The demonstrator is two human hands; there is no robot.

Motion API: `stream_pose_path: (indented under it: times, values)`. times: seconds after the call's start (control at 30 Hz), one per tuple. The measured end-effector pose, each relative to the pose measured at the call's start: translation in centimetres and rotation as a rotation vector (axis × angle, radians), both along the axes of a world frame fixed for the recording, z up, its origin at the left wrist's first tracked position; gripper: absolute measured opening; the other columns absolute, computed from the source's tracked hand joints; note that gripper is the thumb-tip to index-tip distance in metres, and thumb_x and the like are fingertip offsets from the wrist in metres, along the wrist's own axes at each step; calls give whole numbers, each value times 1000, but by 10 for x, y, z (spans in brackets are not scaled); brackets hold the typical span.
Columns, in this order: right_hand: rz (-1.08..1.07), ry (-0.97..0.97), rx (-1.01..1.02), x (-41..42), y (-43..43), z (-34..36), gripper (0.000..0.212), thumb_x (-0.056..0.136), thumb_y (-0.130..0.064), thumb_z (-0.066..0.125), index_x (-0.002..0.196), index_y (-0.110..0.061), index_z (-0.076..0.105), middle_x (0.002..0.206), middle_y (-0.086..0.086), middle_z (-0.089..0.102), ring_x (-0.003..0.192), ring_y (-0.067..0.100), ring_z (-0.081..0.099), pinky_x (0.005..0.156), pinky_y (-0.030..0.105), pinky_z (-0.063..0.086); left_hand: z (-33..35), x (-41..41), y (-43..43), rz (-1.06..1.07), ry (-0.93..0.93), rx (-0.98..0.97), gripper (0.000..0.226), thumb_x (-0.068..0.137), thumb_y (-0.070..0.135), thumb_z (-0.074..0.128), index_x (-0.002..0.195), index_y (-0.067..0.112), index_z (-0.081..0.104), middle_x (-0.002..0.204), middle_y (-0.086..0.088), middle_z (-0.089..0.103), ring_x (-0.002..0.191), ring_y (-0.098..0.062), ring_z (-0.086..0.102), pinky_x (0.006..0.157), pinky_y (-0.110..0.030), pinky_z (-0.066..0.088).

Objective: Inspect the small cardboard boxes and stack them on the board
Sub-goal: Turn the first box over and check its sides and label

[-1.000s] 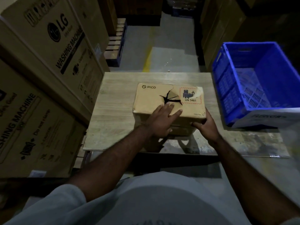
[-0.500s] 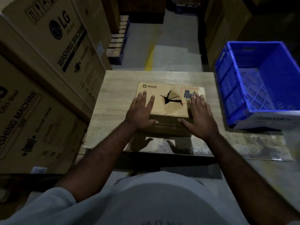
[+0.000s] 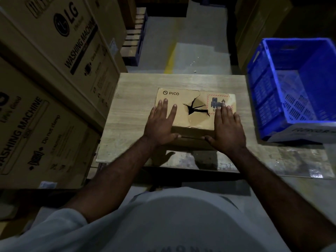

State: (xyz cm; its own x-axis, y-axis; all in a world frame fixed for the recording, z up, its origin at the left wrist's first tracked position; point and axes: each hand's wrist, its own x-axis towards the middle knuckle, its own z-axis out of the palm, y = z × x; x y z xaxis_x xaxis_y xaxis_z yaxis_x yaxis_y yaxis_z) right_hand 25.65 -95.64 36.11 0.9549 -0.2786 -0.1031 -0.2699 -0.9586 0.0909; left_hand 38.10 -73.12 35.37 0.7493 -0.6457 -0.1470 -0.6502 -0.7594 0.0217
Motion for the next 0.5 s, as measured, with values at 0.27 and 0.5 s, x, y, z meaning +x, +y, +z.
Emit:
stream_pose_path:
  times: [0.27, 0.5]
  values:
    - [-16, -17, 83, 1, -2, 1, 127, 81, -97, 2, 164, -1, 12, 172, 21, 7, 160, 35, 10, 129, 54, 13, 4, 2, 0, 25, 56, -56, 118, 76, 98, 14, 164, 22, -3, 169, -17, -14, 157, -34, -12, 126, -49, -2]
    - [-55, -25, 178, 27, -6, 12, 110, 89, -84, 0, 165, -6, 13, 173, 19, 8, 161, 33, 5, 128, 55, 11, 17, 29, -14, 23, 69, -99, 85, 95, 77, 17, 163, 25, 15, 171, -17, 0, 158, -36, 0, 125, -52, 8]
